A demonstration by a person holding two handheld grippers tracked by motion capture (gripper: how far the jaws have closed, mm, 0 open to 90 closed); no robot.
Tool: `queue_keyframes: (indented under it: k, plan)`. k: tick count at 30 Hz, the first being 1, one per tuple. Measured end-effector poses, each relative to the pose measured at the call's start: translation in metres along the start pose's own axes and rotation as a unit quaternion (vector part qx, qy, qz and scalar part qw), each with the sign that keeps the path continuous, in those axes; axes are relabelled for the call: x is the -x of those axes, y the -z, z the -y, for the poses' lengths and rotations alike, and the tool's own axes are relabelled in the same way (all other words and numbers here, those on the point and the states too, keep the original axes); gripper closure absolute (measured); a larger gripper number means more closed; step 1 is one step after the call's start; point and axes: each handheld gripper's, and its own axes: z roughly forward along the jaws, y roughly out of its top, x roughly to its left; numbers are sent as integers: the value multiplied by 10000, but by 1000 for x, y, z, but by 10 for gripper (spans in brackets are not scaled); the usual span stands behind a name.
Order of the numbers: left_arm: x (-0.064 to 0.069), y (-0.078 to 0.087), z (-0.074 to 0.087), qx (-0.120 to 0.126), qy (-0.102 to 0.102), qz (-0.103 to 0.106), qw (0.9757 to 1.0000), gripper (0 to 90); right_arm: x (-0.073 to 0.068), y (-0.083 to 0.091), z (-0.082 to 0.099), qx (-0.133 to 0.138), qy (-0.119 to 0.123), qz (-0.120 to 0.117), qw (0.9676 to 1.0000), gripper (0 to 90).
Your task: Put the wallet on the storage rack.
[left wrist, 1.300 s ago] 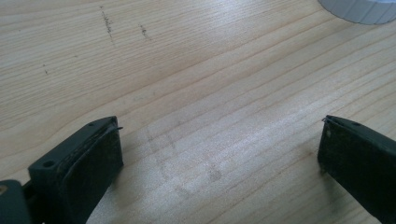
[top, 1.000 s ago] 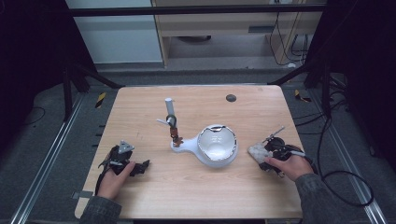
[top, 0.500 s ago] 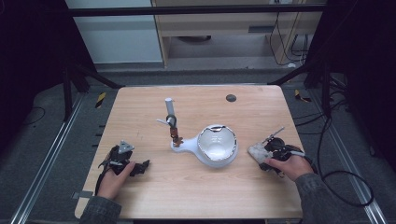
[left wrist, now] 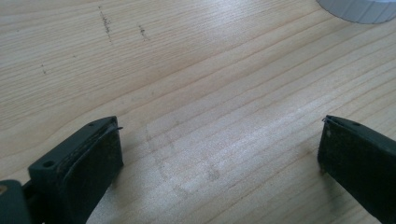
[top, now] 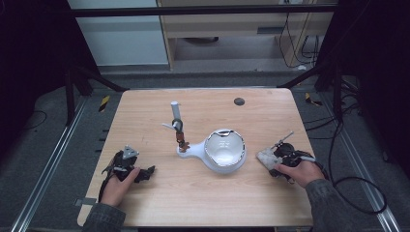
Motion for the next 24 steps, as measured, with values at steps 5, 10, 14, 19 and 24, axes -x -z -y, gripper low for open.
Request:
queue_keyframes:
  k: [5, 10, 14, 19, 24]
  plan:
    - [0, 0, 0, 0, 2, 2, 10000, 0, -3, 4, -1, -31, 182, 54, 9998, 300]
    - [0, 0, 0, 0, 0, 4, 10000, 0, -7, 16, -2, 80, 341, 129, 9993, 306]
    - [0, 0, 0, 1, -1, 2, 10000, 0, -12, 32, -5, 147, 494, 224, 9984, 307]
    - [0, 0, 0, 0, 0, 3, 10000, 0, -20, 52, -10, 253, 753, 337, 9963, 306]
    - [0, 0, 0, 1, 1, 3, 10000, 0, -29, 71, -17, 319, 982, 448, 9936, 307]
